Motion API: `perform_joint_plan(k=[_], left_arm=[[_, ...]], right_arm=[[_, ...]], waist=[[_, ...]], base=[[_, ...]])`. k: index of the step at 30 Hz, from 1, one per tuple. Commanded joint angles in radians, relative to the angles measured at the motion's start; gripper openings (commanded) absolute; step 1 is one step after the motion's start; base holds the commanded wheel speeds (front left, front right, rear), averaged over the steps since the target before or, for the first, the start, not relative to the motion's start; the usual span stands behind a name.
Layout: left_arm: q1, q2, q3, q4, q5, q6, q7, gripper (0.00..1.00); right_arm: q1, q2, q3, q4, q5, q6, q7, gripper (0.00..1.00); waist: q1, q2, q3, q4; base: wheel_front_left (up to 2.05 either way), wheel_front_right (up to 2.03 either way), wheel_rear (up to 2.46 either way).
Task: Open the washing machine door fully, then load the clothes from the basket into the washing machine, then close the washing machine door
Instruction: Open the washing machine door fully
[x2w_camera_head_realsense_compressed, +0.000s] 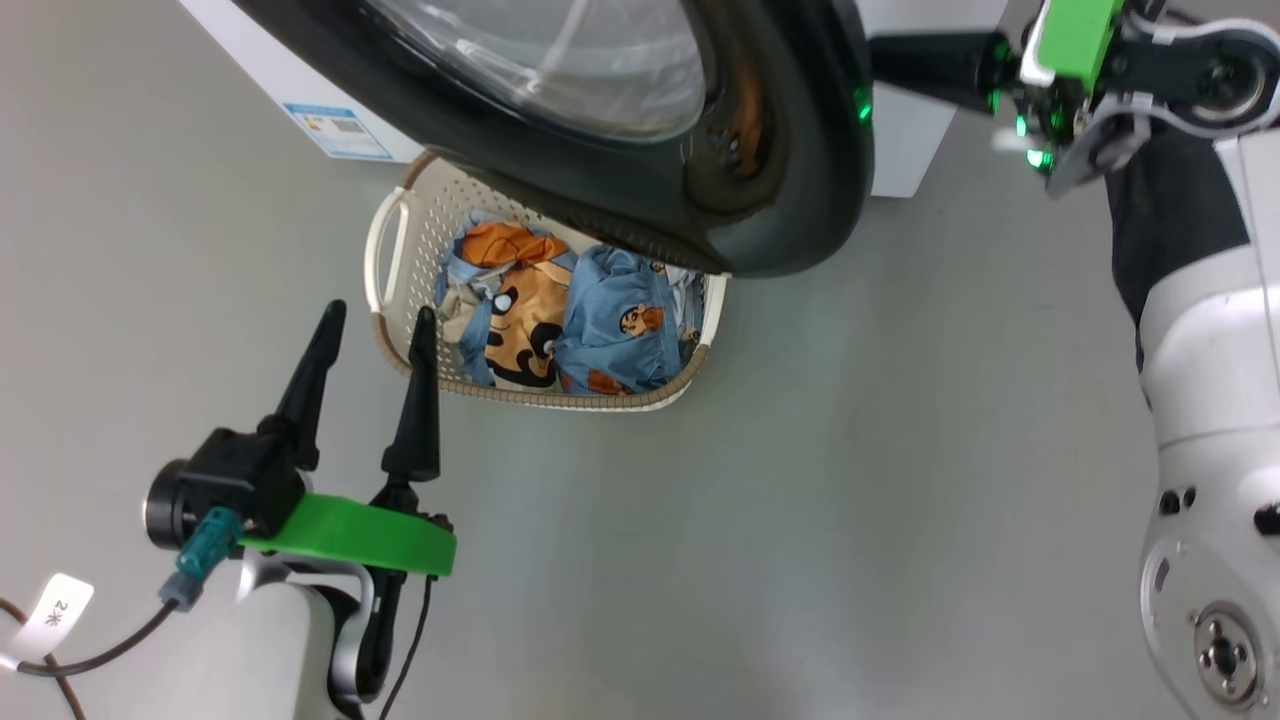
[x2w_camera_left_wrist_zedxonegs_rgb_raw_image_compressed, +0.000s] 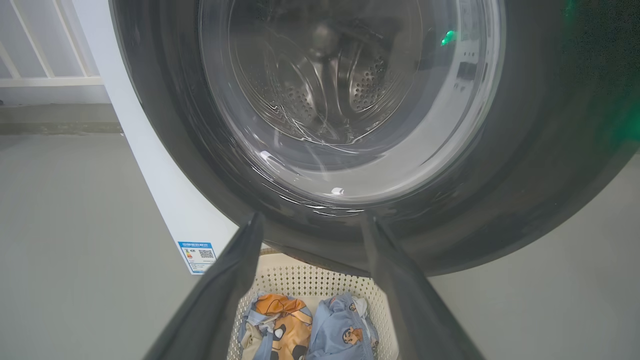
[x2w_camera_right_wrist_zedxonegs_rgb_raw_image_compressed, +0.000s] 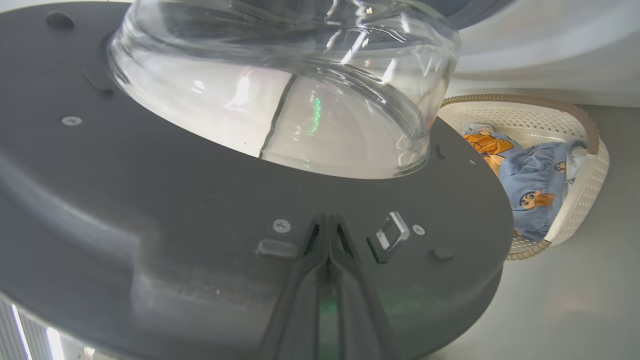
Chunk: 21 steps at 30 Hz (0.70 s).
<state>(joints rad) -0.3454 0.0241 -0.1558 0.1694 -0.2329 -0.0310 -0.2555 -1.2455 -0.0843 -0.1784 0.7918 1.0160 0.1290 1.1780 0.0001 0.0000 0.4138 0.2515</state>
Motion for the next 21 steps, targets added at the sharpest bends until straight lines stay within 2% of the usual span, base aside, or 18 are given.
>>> perform_joint_plan(k=[1, 6, 21], left_arm=[[0.017, 0.026, 0.037, -0.031, 0.012, -0.005, -0.006, 1.0], [0.026, 0.026, 0.034, -0.037, 0.013, -0.008, -0.006, 1.0], [0.073, 0.026, 0.042, -0.054, 0.015, -0.013, -0.006, 1.0]], right_arm=[[0.022, 0.033, 0.014, -0.048, 0.021, 0.002, 0.024, 0.0], [0.094, 0.034, 0.073, -0.106, 0.113, 0.002, 0.046, 0.0], [0.231, 0.034, 0.325, -0.154, 0.34, 0.002, -0.03, 0.0]], waist=[[0.0, 0.0, -0.011, 0.001], [0.0, 0.0, -0.041, 0.008], [0.0, 0.0, -0.1, 0.04]], base=[[0.0, 0.0, 0.0], [0.0, 0.0, 0.0], [0.0, 0.0, 0.0]])
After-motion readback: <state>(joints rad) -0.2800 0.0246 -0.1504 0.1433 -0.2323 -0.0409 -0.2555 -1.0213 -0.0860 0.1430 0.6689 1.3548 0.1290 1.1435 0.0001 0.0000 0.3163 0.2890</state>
